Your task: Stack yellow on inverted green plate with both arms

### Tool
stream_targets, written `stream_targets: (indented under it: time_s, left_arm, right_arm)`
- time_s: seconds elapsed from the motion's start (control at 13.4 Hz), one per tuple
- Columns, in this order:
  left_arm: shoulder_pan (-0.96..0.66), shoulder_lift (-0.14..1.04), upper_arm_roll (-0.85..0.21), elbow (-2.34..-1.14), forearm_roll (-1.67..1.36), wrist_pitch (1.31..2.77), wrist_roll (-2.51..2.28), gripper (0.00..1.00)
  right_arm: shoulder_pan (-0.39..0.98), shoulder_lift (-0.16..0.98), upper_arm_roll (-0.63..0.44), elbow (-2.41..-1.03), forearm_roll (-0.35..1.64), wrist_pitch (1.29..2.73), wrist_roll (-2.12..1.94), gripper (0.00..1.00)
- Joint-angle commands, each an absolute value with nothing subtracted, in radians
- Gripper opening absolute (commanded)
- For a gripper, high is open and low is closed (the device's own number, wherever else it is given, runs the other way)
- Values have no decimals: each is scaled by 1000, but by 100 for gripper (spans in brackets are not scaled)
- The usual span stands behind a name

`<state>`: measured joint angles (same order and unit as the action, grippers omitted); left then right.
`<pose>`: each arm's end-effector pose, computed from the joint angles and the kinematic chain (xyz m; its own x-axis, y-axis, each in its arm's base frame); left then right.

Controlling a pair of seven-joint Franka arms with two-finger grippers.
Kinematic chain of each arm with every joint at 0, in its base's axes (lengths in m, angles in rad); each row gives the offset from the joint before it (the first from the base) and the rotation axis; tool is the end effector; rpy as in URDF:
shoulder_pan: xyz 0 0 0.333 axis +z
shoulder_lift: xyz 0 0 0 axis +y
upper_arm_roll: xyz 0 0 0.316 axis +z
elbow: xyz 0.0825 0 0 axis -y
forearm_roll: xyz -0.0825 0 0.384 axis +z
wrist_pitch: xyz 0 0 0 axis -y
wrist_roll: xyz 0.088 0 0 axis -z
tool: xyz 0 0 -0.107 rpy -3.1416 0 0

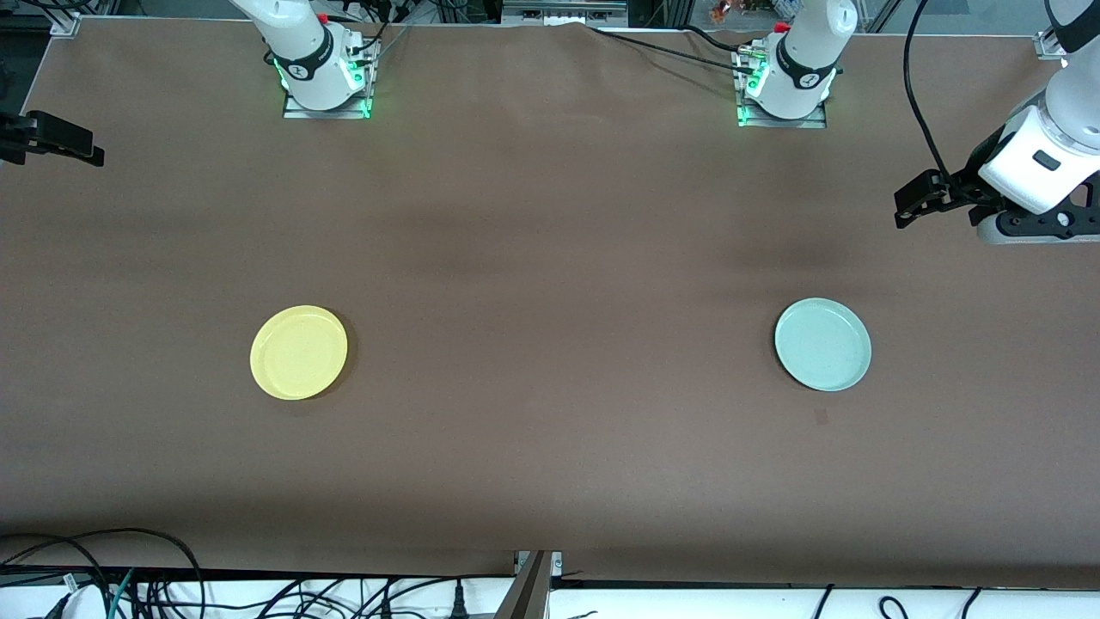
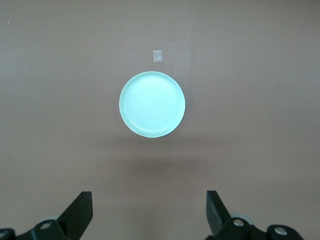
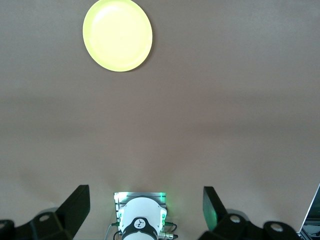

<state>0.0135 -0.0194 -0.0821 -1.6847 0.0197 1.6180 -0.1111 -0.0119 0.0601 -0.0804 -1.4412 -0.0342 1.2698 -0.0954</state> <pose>0.5481 -0.0360 0.5854 0.9981 0.0417 -0.0447 0.0405 -0.9988 -0.0263 0.5372 -0.0526 0.6283 0.9728 -0.0056 -0.2317 -0.0017 -0.9999 0.0169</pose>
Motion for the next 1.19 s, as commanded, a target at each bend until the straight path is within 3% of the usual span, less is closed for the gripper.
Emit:
stream_targets:
  time_s: [0.0, 1.12]
  left_arm:
    - [20, -12, -83, -1661, 18, 1600, -92, 100]
    - [23, 32, -77, -1637, 11, 1549, -94, 100]
  right_arm:
    - [-21, 55, -72, -1445, -21, 1276, -86, 100]
    - [-17, 55, -67, -1445, -18, 1304, -86, 100]
